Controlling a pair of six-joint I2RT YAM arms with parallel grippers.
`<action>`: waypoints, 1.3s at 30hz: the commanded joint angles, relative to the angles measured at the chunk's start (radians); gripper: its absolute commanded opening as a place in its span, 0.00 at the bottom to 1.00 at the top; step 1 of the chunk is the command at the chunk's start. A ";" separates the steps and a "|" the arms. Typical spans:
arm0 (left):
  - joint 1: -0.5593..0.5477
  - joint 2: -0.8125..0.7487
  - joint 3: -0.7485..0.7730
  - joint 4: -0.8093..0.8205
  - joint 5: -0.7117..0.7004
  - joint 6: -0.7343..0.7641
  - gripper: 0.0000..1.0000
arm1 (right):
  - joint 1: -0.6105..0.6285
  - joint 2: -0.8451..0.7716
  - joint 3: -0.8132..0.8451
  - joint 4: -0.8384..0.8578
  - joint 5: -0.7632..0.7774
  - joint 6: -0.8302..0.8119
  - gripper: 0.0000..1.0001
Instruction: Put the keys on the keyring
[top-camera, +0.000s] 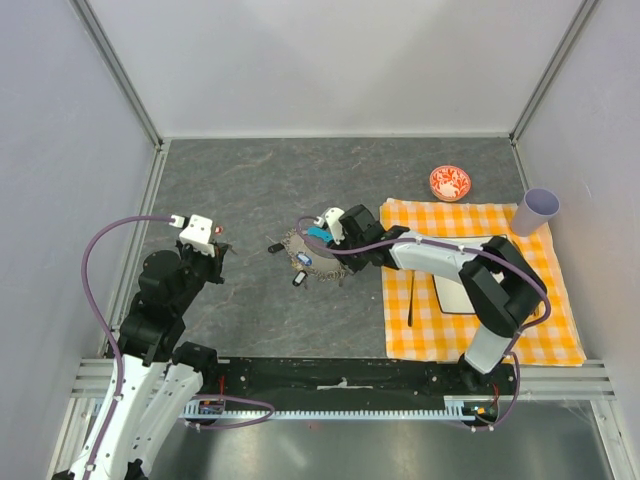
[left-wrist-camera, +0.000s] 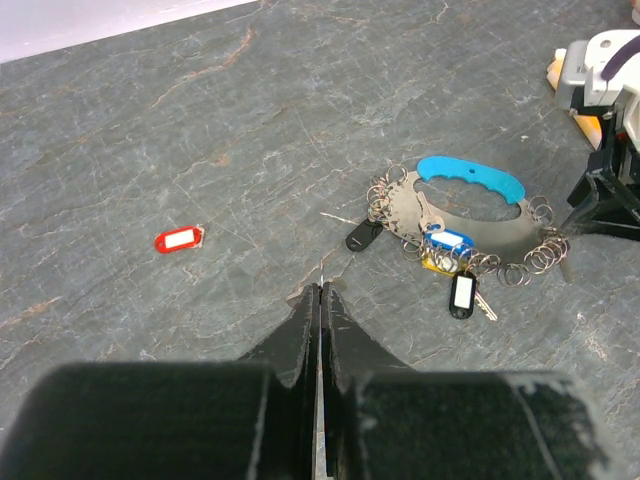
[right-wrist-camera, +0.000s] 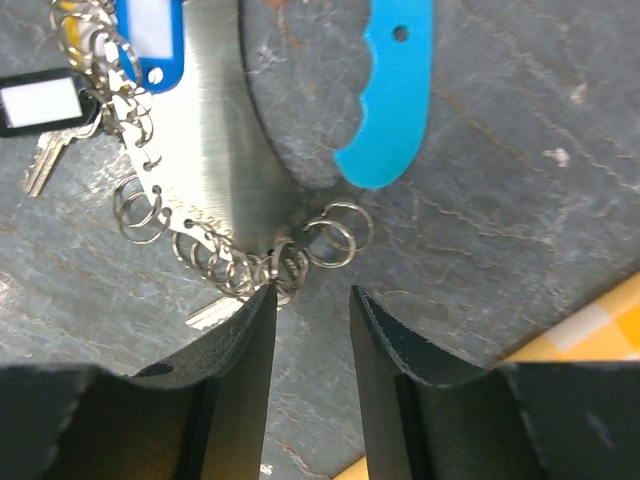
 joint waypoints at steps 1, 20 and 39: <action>0.000 0.000 -0.002 0.032 0.006 -0.028 0.02 | -0.002 0.025 -0.017 0.035 -0.131 0.015 0.42; -0.001 -0.032 -0.004 0.032 -0.022 -0.030 0.02 | 0.120 -0.027 0.077 -0.051 -0.107 -0.277 0.49; 0.000 -0.109 -0.012 0.033 -0.154 -0.036 0.02 | 0.260 0.079 0.149 -0.043 -0.010 -0.587 0.52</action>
